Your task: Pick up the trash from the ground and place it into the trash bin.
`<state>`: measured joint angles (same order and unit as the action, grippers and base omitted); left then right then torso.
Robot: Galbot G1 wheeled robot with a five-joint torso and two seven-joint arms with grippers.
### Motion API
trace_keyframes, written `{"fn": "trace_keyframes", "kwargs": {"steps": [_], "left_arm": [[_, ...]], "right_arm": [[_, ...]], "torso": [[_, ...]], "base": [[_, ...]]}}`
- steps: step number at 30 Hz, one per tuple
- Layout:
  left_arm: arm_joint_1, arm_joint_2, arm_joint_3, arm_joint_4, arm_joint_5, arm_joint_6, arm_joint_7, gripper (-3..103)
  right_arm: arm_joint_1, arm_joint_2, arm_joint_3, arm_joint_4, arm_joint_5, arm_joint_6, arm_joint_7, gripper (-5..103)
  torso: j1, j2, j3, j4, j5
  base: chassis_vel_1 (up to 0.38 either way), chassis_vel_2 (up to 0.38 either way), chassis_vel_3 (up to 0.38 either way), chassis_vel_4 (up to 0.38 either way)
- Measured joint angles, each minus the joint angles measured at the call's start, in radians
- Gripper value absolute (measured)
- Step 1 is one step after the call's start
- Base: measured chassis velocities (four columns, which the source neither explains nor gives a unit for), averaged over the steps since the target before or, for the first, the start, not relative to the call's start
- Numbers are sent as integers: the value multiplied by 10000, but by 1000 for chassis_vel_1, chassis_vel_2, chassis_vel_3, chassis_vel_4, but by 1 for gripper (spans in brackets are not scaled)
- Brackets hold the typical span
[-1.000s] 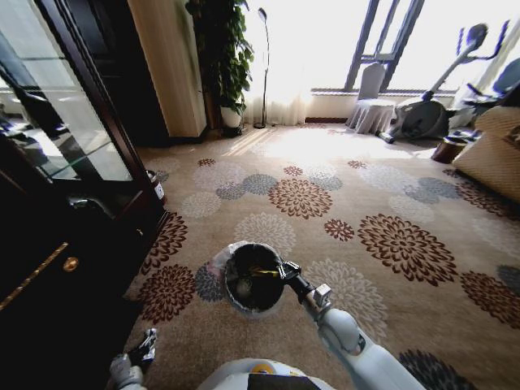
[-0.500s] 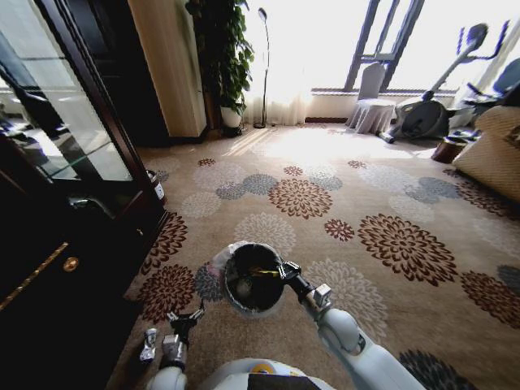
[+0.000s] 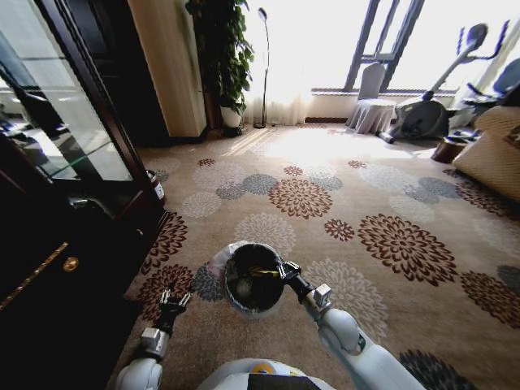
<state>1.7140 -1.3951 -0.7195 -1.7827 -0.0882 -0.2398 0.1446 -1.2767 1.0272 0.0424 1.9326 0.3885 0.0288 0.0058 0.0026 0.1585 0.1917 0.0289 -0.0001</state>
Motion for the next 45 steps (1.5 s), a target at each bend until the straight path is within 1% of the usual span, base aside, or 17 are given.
{"fn": "trace_keyframes", "kwargs": {"steps": [2, 3, 6, 7, 8, 10, 11, 13, 14, 17, 19, 22, 23, 25, 29, 38, 45], "left_arm": [[71, -12, 84, 20, 80, 54, -140, 36], [71, -12, 84, 20, 80, 54, -140, 36], [158, 69, 80, -18, 184, 328, -408, 27], [195, 130, 28, -69, 199, 457, -469, 32], [195, 130, 28, -69, 199, 457, -469, 32], [304, 269, -105, -285, 187, 796, -602, 43], [304, 269, -105, -285, 187, 796, -602, 43], [409, 360, -186, -460, 192, 1190, -626, 54], [409, 360, -186, -460, 192, 1190, -626, 54], [477, 382, -201, -495, 192, 1705, -639, 70], [484, 383, -204, -493, 193, 1814, -639, 70], [467, 386, -266, -341, 171, 2263, -658, 86], [467, 386, -266, -341, 171, 2263, -658, 86], [407, 469, -342, -76, 78, 2558, -670, 97], [273, 576, -401, 428, -128, 2747, -760, 100], [-427, 595, -425, 1683, -634, 3164, -1095, 100], [-984, 474, -538, 2473, -391, 3231, -1328, 100]], "right_arm": [[0, 0, 0, 0, 0, 0, 0, 4], [0, 0, 0, 0, 0, 0, 0, 4], [0, 0, 0, 0, 0, 0, 0, 4], [0, 0, 0, 0, 0, 0, 0, 4], [0, 0, 0, 0, 0, 0, 0, 4], [0, 0, 0, 0, 0, 0, 0, 4], [0, 0, 0, 0, 0, 0, 0, 4], [0, 0, 0, 0, 0, 0, 0, 4], [0, 0, 0, 0, 0, 0, 0, 4], [0, 0, 0, 0, 0, 0, 0, 4], [0, 0, 0, 0, 0, 0, 0, 4], [0, 0, 0, 0, 0, 0, 0, 4], [0, 0, 0, 0, 0, 0, 0, 4], [0, 0, 0, 0, 0, 0, 0, 4], [0, 0, 0, 0, 0, 0, 0, 4], [0, 0, 0, 0, 0, 0, 0, 4], [0, 0, 0, 0, 0, 0, 0, 4]], "torso": [[0, 0, 0, 0, 1], [0, 0, 0, 0, 1], [0, 0, 0, -1, 0], [0, 0, 0, -1, 0], [0, 0, 0, -1, 0], [0, 0, 0, 0, 1], [0, 0, 0, 0, 1], [-1, 0, 0, 0, 1], [-1, 0, 0, 0, 1], [0, 0, 0, 0, 1], [0, 0, 0, 0, 1], [0, 0, 0, 0, 0], [0, 0, 0, 0, 0], [0, 0, 0, -1, 1], [0, 0, 0, 0, 1], [-1, 0, 0, 0, 0], [0, 0, 0, -2, 0]], "base": [[0, 0, 0, 0], [0, 0, 0, 0], [0, 0, 0, 0], [0, 0, 0, 0], [0, 0, 0, 0], [0, 0, 0, 0], [0, 0, 0, 0], [0, 0, 0, 0], [0, 0, 0, 0], [0, 0, 0, 0], [0, 0, 0, 0], [0, 0, 0, 0], [0, 0, 0, 0], [0, 0, 0, 0], [0, 0, 0, 0], [0, 0, 0, 0], [0, 0, 0, 0]]}}
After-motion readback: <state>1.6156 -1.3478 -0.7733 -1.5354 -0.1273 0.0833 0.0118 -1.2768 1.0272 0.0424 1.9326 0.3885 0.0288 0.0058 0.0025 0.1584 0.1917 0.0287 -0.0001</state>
